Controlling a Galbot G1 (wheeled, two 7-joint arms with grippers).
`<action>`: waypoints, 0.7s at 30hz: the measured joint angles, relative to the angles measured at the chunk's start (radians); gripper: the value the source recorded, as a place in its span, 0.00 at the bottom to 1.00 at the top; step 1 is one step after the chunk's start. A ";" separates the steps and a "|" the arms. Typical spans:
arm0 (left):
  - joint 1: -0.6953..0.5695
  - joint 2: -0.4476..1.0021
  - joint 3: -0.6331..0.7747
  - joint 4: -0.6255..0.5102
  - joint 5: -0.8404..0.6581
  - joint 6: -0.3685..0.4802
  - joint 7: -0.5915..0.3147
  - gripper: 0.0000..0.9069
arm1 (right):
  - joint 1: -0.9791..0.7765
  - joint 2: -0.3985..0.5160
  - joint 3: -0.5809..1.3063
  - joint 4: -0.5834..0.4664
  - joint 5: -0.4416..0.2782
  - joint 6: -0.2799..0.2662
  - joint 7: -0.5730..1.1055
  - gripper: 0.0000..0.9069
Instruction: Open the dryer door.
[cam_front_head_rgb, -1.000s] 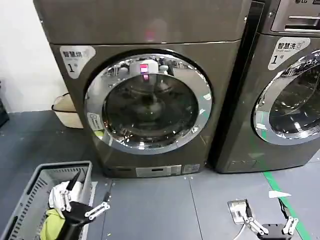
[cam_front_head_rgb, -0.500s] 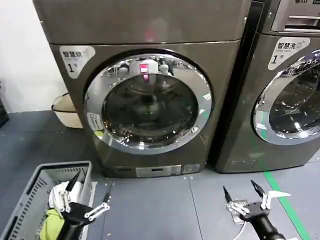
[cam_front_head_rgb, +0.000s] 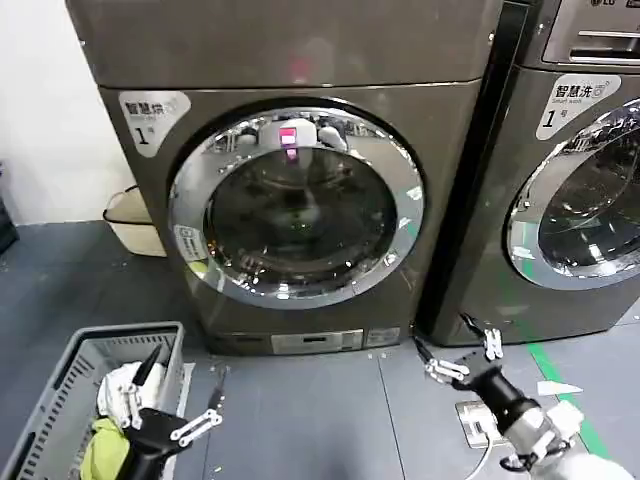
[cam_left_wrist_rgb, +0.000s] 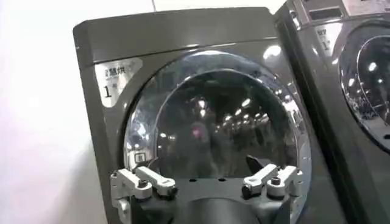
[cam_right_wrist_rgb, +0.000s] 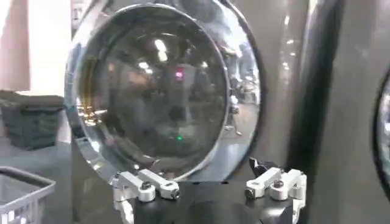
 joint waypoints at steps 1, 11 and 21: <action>0.000 -0.001 0.000 0.000 0.000 0.000 0.000 1.00 | 0.026 -0.012 -0.019 -0.011 0.010 0.000 -0.002 1.00; 0.002 -0.009 -0.001 -0.001 0.002 0.000 0.009 1.00 | 0.263 -0.107 -0.221 -0.113 0.101 0.003 -0.029 1.00; 0.002 -0.017 0.002 0.001 0.004 -0.001 0.014 1.00 | 0.520 -0.125 -0.433 -0.196 0.172 0.005 -0.034 1.00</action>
